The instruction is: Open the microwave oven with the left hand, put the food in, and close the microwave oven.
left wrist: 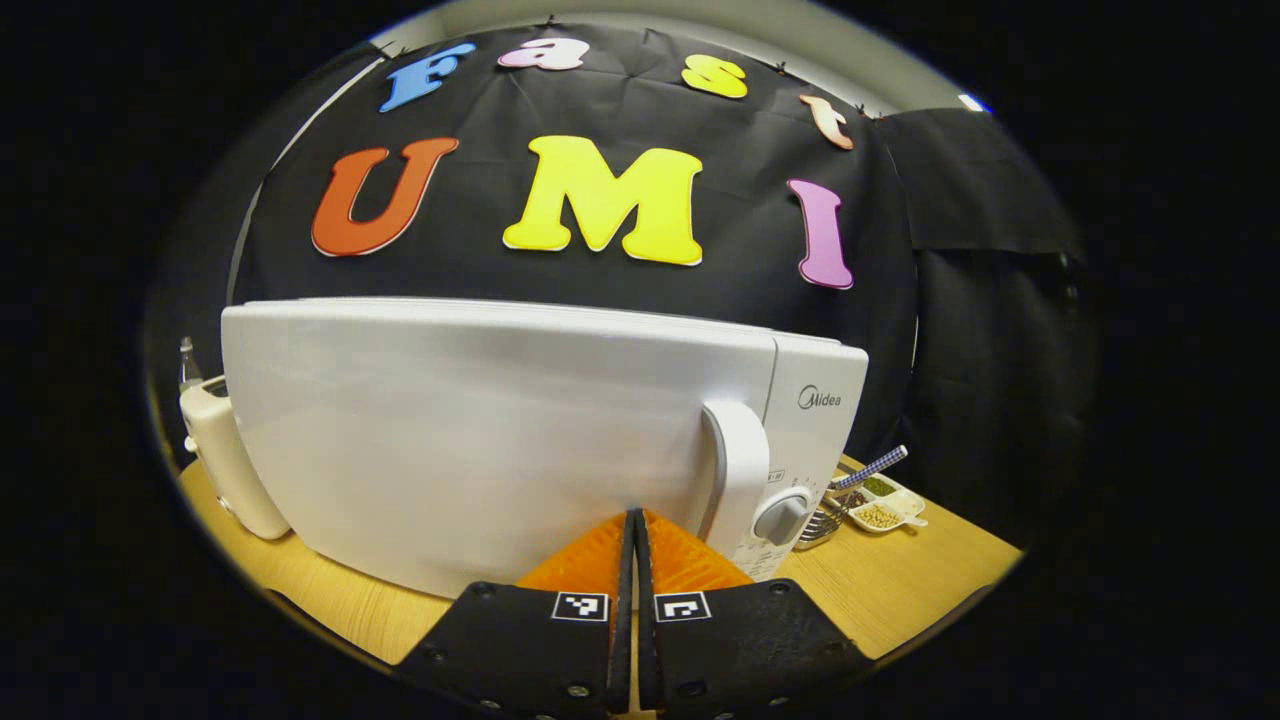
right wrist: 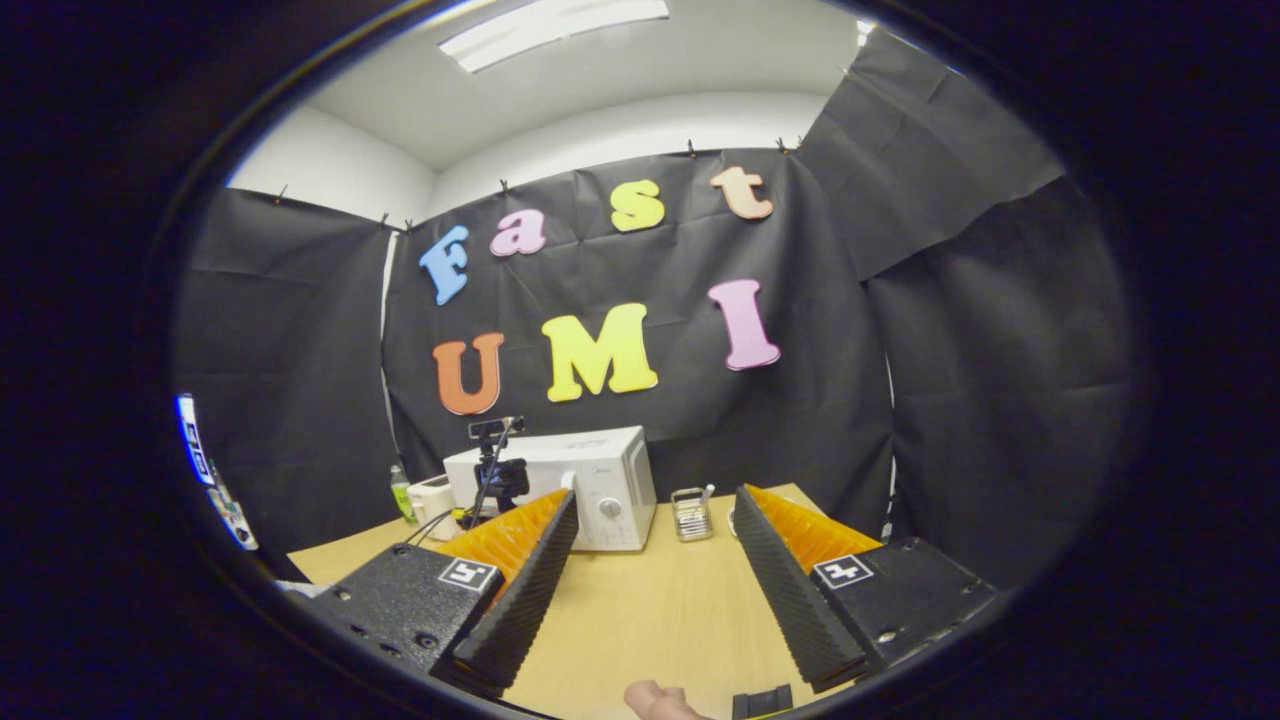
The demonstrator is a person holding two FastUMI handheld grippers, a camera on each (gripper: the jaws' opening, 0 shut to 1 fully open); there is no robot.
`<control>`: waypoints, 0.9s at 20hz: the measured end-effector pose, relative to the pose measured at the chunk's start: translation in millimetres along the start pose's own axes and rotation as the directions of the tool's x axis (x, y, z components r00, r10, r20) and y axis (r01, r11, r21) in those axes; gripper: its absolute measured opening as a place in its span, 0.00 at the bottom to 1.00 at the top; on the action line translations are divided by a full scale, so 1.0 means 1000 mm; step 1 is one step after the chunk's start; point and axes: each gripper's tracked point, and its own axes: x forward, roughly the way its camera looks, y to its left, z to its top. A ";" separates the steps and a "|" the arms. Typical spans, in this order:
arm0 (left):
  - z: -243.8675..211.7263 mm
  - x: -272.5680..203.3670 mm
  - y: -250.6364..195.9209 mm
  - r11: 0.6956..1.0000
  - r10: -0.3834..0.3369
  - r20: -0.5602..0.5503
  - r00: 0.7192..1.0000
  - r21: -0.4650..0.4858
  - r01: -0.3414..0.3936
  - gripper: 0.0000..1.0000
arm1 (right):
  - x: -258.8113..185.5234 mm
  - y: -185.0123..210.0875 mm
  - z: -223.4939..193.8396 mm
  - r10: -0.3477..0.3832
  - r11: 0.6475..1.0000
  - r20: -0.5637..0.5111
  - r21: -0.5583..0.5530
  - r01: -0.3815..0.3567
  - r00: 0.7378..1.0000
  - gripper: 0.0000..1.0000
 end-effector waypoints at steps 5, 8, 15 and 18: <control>0.001 0.002 0.000 1.000 -0.013 0.002 1.000 -0.021 0.013 0.02 | -0.003 0.003 -0.004 -0.007 1.000 -0.008 -0.011 0.007 1.000 0.99; 0.000 0.002 0.002 1.000 0.007 0.004 1.000 -0.014 -0.007 0.02 | -0.006 0.000 0.000 -0.026 1.000 -0.001 -0.014 0.026 1.000 0.99; 0.008 -0.045 0.017 1.000 0.025 -0.006 1.000 0.002 -0.025 0.01 | -0.004 0.006 -0.004 -0.029 1.000 -0.012 -0.007 0.029 1.000 0.89; 0.021 -0.084 0.025 0.999 0.034 -0.016 0.999 -0.017 -0.034 0.17 | -0.005 0.009 -0.002 -0.033 0.999 -0.012 -0.006 0.033 0.999 0.89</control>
